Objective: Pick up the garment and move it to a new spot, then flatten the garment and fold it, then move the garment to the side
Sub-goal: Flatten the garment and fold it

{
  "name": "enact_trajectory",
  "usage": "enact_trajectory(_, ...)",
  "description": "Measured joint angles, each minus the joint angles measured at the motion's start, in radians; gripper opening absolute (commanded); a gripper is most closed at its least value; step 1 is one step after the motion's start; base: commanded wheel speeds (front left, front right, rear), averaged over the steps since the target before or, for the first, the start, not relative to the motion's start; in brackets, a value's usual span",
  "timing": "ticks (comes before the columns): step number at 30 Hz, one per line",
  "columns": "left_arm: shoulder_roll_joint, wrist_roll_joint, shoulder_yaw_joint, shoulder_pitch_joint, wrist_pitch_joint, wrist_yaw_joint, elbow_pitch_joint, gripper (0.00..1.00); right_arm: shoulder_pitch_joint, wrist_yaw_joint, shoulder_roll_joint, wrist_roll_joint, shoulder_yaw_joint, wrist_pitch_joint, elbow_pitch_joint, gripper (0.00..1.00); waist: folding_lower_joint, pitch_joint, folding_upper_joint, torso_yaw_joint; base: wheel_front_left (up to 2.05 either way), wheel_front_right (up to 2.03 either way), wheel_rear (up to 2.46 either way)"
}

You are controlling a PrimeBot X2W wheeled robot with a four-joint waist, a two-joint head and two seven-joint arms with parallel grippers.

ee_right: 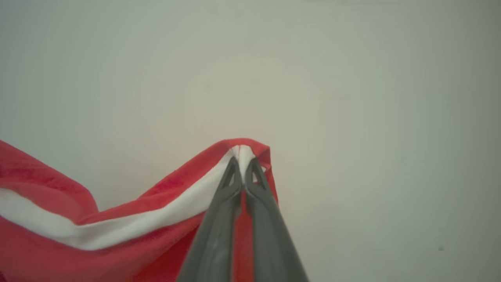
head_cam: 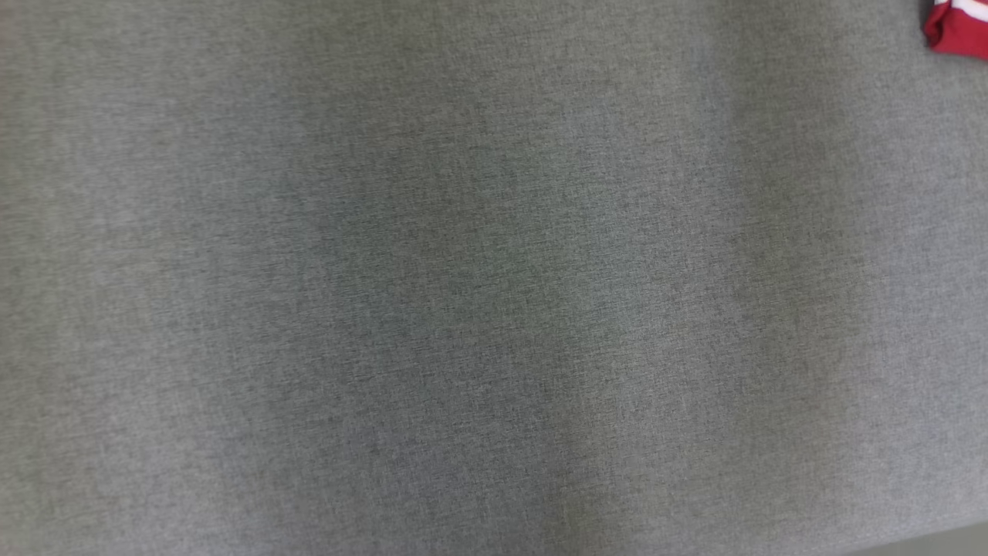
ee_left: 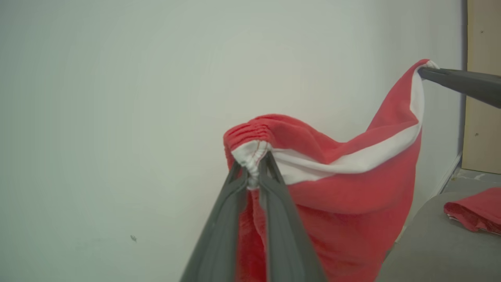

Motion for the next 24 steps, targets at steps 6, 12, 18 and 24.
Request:
enact_trajectory(6, 0.021, -0.099, -0.034, 0.120, -0.063, 0.000, -0.036, 0.00, 0.111, 0.000, -0.032, 0.069, 0.044, -0.026, 0.004, 0.00, -0.0001, -0.015, -0.0001, -0.009, 0.00, 0.00, 0.00)
enact_trajectory(12, 0.062, -0.101, 0.122, 0.389, -0.069, 0.004, -0.169, 0.00, 0.356, 0.000, -0.110, 0.132, 0.045, -0.033, -0.136, 0.00, -0.0001, -0.063, -0.0001, -0.006, 0.00, 0.00, 0.00)
enact_trajectory(18, 0.026, -0.016, 0.327, 0.776, -0.071, 0.044, -0.367, 0.00, 0.707, 0.000, -0.172, 0.143, -0.042, -0.034, -0.349, 0.00, -0.0003, -0.125, -0.0003, 0.010, 0.00, 0.00, 0.00)
enact_trajectory(24, -0.045, 0.097, 0.437, 1.122, -0.071, 0.060, -0.496, 0.00, 1.074, 0.000, -0.167, 0.137, -0.162, -0.034, -0.501, 0.00, -0.0005, -0.198, -0.0004, 0.032, 0.00, 0.00, 0.00)
